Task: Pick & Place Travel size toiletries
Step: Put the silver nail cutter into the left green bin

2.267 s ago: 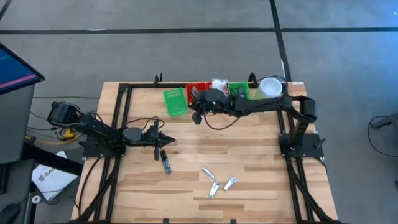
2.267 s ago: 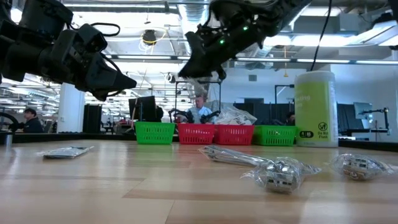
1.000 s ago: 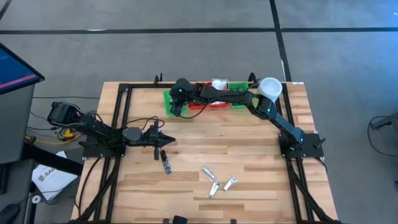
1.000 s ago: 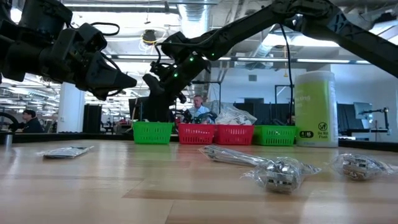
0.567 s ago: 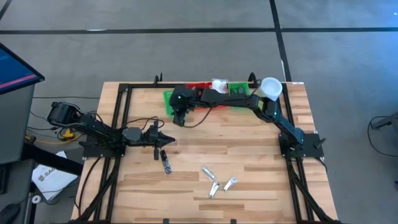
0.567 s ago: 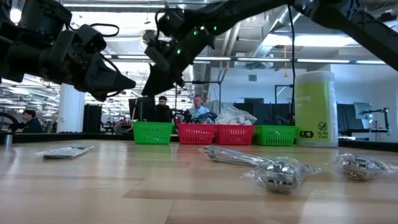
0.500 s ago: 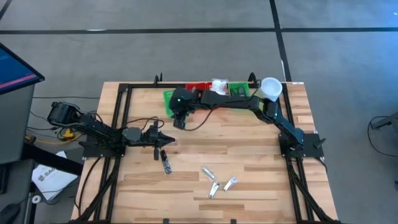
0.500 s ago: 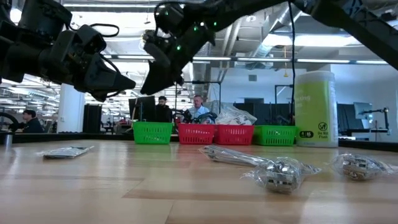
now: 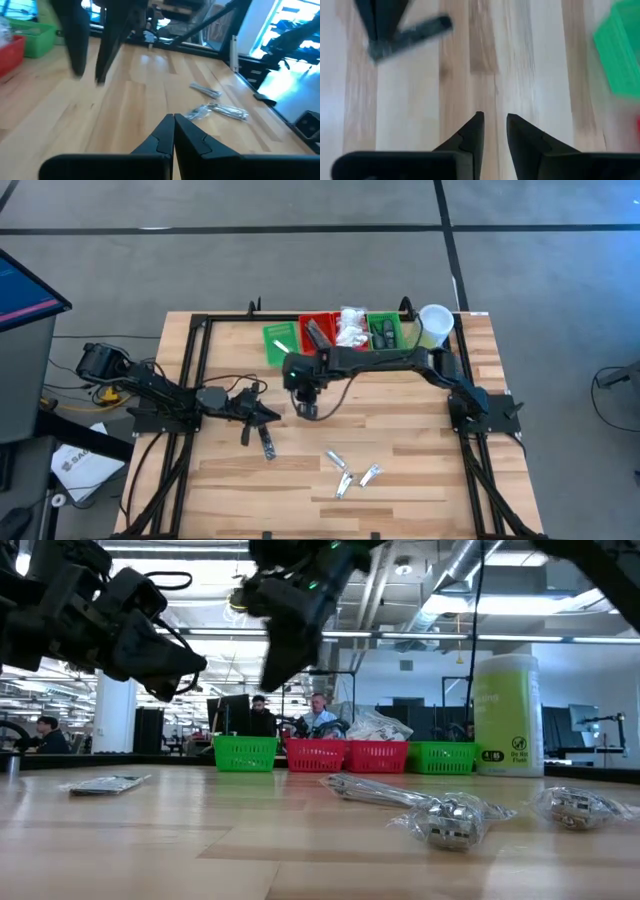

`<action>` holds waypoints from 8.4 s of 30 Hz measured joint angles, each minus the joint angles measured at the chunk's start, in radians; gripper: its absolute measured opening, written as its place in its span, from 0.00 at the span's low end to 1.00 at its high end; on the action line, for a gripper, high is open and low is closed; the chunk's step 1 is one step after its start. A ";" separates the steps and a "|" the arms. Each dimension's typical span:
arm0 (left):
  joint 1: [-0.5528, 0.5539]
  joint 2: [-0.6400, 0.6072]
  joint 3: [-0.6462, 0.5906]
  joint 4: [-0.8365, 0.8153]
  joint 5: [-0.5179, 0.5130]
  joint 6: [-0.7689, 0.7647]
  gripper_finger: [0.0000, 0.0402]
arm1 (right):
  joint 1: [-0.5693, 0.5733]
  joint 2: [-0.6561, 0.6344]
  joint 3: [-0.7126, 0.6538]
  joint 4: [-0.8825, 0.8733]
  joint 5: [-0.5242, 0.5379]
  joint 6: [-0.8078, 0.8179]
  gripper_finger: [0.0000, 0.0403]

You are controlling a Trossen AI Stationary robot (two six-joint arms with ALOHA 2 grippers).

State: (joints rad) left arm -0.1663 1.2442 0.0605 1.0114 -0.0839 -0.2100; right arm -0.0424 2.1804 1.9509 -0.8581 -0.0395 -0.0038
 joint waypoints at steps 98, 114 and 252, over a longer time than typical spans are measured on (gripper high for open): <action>0.006 0.838 0.716 -0.233 0.287 0.364 0.08 | 0.474 -0.588 -0.834 0.393 0.407 0.514 0.18; 0.010 0.513 0.595 -0.401 0.046 0.359 0.08 | 0.471 -0.588 -0.835 0.387 0.407 0.475 0.18; 0.244 -0.013 0.222 -0.203 -0.164 -0.012 0.24 | 0.465 -0.177 -0.858 0.719 -0.042 -0.006 0.16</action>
State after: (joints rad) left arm 0.0776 1.2308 0.2821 0.8084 -0.2478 -0.2223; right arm 0.4230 2.0033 1.0927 -0.1394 -0.0819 -0.0096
